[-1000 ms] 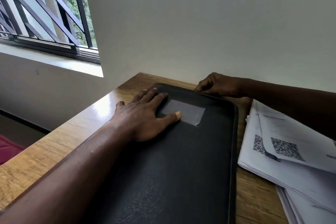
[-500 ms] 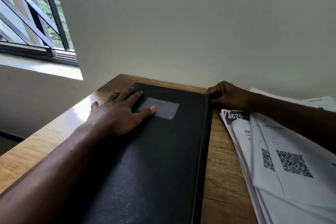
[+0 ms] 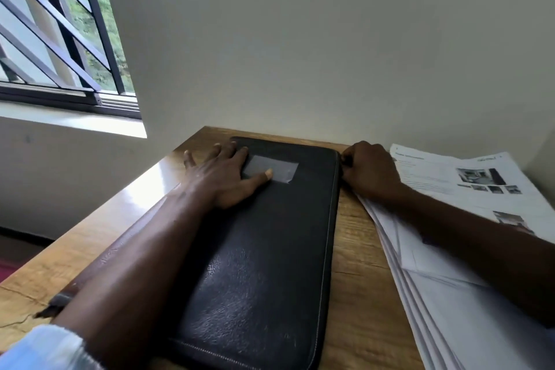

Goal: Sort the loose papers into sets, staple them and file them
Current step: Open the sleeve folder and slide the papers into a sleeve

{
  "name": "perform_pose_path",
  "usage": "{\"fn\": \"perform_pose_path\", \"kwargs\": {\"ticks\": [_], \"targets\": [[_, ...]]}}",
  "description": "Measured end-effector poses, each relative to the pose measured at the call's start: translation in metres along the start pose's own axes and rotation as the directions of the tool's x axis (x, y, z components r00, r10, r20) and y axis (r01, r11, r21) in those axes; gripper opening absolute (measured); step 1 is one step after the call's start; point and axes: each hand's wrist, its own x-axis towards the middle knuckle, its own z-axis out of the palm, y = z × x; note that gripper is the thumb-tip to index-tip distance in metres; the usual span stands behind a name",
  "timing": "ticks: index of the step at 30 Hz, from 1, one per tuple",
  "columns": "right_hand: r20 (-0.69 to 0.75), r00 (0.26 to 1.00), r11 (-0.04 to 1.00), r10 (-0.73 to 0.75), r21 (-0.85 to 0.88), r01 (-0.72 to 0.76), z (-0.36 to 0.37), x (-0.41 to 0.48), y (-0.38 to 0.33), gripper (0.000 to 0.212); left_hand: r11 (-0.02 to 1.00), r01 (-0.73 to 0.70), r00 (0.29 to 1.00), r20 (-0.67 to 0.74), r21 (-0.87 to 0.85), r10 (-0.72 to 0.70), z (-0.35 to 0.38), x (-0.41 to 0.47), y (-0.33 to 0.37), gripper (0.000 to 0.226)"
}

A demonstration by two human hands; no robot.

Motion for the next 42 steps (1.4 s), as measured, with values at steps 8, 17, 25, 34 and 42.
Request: {"fn": "perform_pose_path", "kwargs": {"ticks": [8, 17, 25, 34, 42], "targets": [[-0.072, 0.997, 0.999, 0.004, -0.046, -0.007, -0.002, -0.041, -0.016, 0.018, 0.998, 0.041, 0.998, 0.044, -0.054, -0.038, -0.001, -0.001, 0.003, 0.124], [-0.005, 0.992, 0.992, 0.124, 0.016, -0.124, -0.023, -0.092, -0.05, 0.013, 0.997, 0.032, 0.998, 0.06, -0.064, -0.028, -0.001, -0.001, 0.004, 0.124], [-0.02, 0.99, 0.99, 0.139, 0.012, -0.139, -0.035, -0.14, -0.077, 0.012, 0.998, 0.033, 0.998, 0.054, -0.057, -0.03, -0.002, -0.001, 0.004, 0.129], [-0.043, 0.99, 0.979, 0.132, -0.152, -0.137, -0.047, -0.177, -0.1, 0.019, 0.997, 0.039, 0.999, 0.033, -0.072, -0.036, 0.001, 0.0, 0.004, 0.135], [-0.109, 0.985, 0.982, 0.132, -0.117, -0.145, -0.05, -0.212, -0.115, 0.018, 0.995, 0.038, 0.999, 0.032, -0.092, -0.035, -0.004, -0.004, 0.005, 0.131]]}}
